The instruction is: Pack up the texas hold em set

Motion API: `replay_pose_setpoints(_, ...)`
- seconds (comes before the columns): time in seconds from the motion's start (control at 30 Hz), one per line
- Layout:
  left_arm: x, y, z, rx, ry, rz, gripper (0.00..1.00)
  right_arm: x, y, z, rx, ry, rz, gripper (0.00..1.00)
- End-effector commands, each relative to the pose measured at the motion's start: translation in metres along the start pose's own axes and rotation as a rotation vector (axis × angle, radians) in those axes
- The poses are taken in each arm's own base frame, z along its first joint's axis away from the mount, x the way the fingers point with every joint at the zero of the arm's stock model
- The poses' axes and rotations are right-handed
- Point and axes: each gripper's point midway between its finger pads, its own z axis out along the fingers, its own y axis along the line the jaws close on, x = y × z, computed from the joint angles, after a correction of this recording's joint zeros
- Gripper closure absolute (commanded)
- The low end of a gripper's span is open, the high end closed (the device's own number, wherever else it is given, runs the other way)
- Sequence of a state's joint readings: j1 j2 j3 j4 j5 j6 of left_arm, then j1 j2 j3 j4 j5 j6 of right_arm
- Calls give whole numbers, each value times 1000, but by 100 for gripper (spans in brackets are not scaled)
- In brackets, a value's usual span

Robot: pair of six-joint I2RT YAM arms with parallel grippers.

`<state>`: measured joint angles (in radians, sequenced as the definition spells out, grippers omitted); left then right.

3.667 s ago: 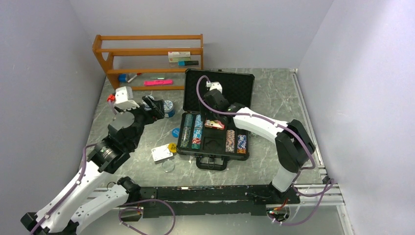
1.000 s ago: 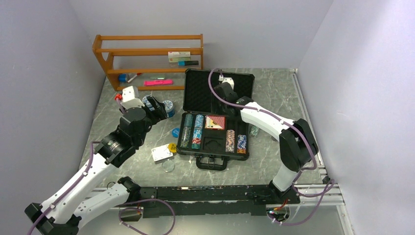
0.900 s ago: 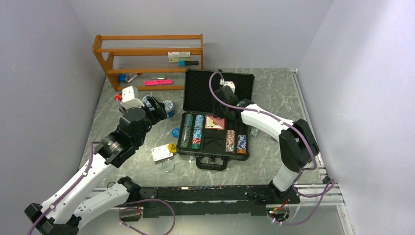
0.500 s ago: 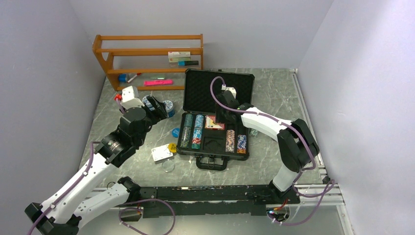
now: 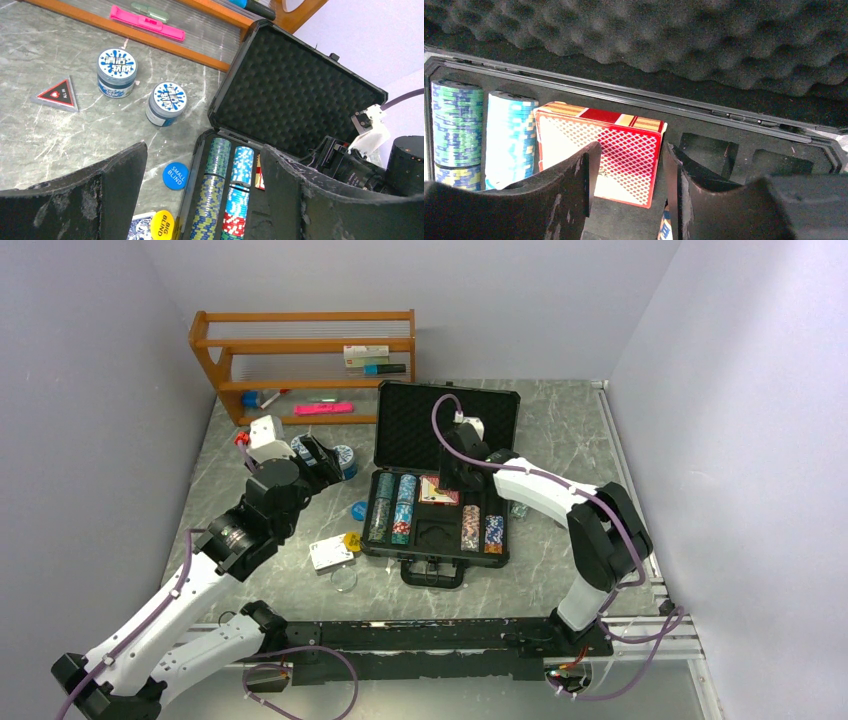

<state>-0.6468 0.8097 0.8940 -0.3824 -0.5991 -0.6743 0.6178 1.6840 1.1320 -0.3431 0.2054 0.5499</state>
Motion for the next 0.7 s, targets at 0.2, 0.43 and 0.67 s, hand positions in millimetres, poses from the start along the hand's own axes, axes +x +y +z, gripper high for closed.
replay_pose_setpoints(0.2,-12,-3,-6,23,-39,-30,13,-55,35,-19,-139,-155,-264,43)
replay_pose_setpoints(0.43,-10,-4,-5,26,-32,-30,13,-46,57,-8,-256,-110,-435,36)
replay_pose_setpoints(0.67,-9,-3,-4,15,-25,-20,13,-10,53,13,-310,51,-566,30)
